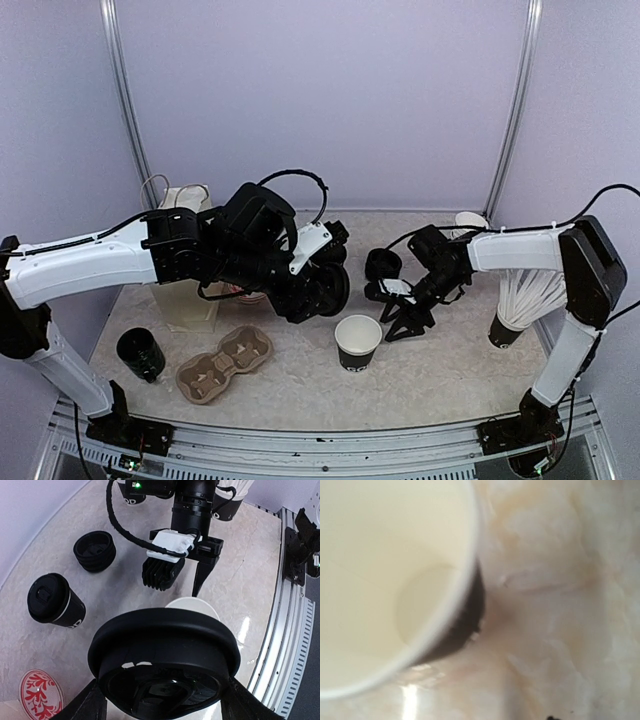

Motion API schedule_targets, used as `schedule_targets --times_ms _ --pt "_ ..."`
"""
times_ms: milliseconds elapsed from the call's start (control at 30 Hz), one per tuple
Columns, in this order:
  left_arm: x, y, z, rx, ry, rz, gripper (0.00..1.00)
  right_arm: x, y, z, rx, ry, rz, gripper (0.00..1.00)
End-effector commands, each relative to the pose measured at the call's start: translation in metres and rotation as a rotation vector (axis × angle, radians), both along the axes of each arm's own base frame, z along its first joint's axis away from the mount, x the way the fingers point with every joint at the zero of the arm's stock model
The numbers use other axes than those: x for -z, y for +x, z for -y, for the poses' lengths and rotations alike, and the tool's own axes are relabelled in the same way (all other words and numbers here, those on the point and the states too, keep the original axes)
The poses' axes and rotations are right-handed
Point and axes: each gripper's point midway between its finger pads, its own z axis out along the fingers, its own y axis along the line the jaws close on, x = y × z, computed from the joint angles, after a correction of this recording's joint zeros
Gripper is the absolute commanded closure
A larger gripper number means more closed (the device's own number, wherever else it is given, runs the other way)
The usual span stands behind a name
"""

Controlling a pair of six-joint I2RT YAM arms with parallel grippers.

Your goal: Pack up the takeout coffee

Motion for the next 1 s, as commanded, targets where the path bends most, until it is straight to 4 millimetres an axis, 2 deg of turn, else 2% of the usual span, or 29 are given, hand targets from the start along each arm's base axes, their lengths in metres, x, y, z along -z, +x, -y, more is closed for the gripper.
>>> schedule_targets --times_ms 0,167,333,533,667,767,867,967 --pt "0.015 -0.010 -0.011 -0.001 0.069 -0.063 0.28 0.019 -0.001 -0.011 -0.064 -0.034 0.047 0.45" --pt "0.014 -0.012 -0.016 -0.005 0.072 -0.059 0.28 0.024 -0.023 -0.038 -0.148 -0.010 0.018 0.47" --pt "0.010 -0.015 -0.019 0.003 0.073 -0.066 0.28 0.033 -0.050 -0.052 -0.217 -0.017 -0.026 0.48" --pt "0.010 -0.022 -0.025 0.014 0.104 -0.084 0.28 0.017 -0.070 -0.061 -0.259 0.053 -0.094 0.48" --pt "0.009 -0.027 -0.025 0.031 0.111 -0.091 0.28 0.021 -0.062 -0.050 -0.233 0.032 -0.093 0.48" --pt "0.011 -0.027 -0.022 0.043 0.129 -0.094 0.28 0.010 -0.046 -0.039 -0.176 0.063 -0.098 0.47" --pt "0.019 -0.026 -0.018 0.054 0.166 -0.102 0.28 -0.005 -0.025 -0.030 -0.102 0.094 -0.091 0.47" --pt "0.027 -0.024 -0.012 0.062 0.201 -0.112 0.28 -0.012 -0.013 -0.023 -0.052 0.104 -0.083 0.47"
